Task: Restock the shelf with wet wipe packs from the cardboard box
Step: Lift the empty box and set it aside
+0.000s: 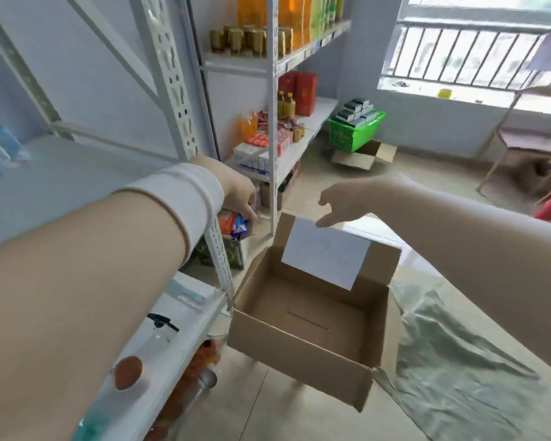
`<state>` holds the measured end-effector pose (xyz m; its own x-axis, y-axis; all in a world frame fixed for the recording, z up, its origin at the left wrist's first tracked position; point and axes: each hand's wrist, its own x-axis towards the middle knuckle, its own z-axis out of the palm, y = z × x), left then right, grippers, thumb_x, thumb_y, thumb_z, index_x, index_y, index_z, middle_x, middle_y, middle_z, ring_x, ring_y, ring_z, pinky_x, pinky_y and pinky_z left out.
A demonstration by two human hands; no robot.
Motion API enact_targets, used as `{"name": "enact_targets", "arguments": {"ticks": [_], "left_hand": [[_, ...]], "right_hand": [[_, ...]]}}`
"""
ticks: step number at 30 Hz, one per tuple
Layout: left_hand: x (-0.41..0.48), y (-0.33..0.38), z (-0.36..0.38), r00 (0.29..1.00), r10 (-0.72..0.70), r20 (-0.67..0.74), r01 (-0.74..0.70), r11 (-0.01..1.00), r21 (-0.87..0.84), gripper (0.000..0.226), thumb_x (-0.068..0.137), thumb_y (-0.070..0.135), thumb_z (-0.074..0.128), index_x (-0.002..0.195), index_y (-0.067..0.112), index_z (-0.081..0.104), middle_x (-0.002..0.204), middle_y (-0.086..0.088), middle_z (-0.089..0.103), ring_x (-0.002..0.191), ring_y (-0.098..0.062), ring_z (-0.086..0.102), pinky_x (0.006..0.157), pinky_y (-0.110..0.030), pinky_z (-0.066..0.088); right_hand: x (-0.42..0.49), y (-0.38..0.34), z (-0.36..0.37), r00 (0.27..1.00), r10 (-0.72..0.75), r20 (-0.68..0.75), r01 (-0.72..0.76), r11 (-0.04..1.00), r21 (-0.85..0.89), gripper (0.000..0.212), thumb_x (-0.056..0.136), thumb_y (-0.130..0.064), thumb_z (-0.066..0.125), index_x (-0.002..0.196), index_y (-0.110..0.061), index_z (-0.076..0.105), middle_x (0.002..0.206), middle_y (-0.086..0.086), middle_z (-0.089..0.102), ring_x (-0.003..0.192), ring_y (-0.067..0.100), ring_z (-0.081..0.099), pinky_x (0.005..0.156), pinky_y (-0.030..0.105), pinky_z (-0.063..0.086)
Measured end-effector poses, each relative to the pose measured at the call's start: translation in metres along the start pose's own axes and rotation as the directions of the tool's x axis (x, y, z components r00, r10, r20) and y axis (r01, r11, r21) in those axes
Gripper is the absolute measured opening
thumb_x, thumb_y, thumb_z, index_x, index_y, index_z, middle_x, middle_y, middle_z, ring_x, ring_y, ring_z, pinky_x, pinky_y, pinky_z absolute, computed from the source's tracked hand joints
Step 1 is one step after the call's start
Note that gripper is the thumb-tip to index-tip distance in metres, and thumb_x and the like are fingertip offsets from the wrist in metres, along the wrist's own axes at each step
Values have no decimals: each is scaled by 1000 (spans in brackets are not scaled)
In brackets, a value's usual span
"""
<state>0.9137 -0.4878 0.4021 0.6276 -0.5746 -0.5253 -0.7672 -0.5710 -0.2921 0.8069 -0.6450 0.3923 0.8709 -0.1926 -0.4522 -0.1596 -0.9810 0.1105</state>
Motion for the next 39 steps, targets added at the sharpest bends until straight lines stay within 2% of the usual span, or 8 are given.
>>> {"name": "enact_targets", "arguments": {"ticks": [5, 11, 17, 20, 27, 30, 35, 39], "left_hand": [[53, 69, -12, 993, 119, 27, -119, 993, 18, 54, 93, 44, 46, 139, 16, 40, 139, -4, 47, 123, -23, 47, 100, -33, 39], [150, 101, 1, 974, 187, 126, -200, 975, 102, 52, 94, 36, 46, 143, 25, 31, 147, 0, 36, 133, -24, 38, 107, -41, 36], [248, 98, 41, 946, 266, 185, -285, 954, 88, 50, 95, 31, 43, 143, 25, 31, 147, -1, 37, 132, -25, 39, 107, -44, 36], [287, 86, 80, 933, 270, 237, -286, 958, 33, 50, 95, 37, 44, 141, 22, 35, 141, -5, 44, 125, -27, 46, 102, -41, 41], [345, 61, 207, 861, 185, 475, -45, 956, -291, 61, 93, 36, 49, 145, 14, 26, 148, -10, 37, 132, -27, 41, 106, -39, 37], [361, 61, 257, 849, 146, 508, 91, 906, -412, 69, 91, 34, 54, 147, 12, 21, 150, -11, 32, 136, -27, 35, 111, -38, 32], [412, 67, 326, 866, -35, 498, 370, 715, -593, 81, 89, 30, 57, 149, 13, 4, 152, -15, 27, 137, -33, 32, 111, -48, 30], [456, 77, 356, 874, -192, 446, 473, 540, -695, 75, 91, 25, 55, 147, 13, 8, 150, -17, 29, 135, -36, 33, 111, -50, 29]], "right_hand": [[4, 82, 62, 981, 154, 116, -165, 982, 92, 63, 90, -52, 45, 132, -6, 47, 136, 9, 49, 125, 28, 46, 106, 42, 37], [35, 144, 129, 935, 207, 289, -262, 950, 169, 49, 90, -50, 49, 120, -12, 56, 123, 6, 58, 112, 24, 55, 99, 39, 43], [91, 173, 200, 856, 310, 414, -413, 892, 185, 60, 90, -50, 47, 130, -5, 49, 130, 11, 56, 117, 28, 53, 99, 36, 43], [110, 168, 246, 789, 309, 531, -497, 829, 257, 67, 89, -47, 49, 140, -6, 35, 137, 11, 49, 124, 29, 48, 100, 34, 42], [133, 134, 352, 611, 266, 746, -659, 693, 292, 61, 89, -50, 48, 135, -11, 41, 138, 10, 48, 125, 28, 48, 98, 35, 43], [156, 131, 384, 576, 263, 774, -725, 602, 335, 58, 91, -46, 47, 134, -7, 39, 136, 15, 48, 123, 29, 48, 98, 35, 42], [205, 145, 450, 480, 460, 747, -876, 302, 377, 64, 92, -40, 49, 142, -6, 26, 141, 17, 41, 130, 32, 41, 103, 40, 38], [231, 148, 497, 372, 577, 727, -913, 87, 398, 52, 93, -31, 51, 130, 3, 38, 131, 24, 49, 123, 39, 46, 98, 41, 39]]}}
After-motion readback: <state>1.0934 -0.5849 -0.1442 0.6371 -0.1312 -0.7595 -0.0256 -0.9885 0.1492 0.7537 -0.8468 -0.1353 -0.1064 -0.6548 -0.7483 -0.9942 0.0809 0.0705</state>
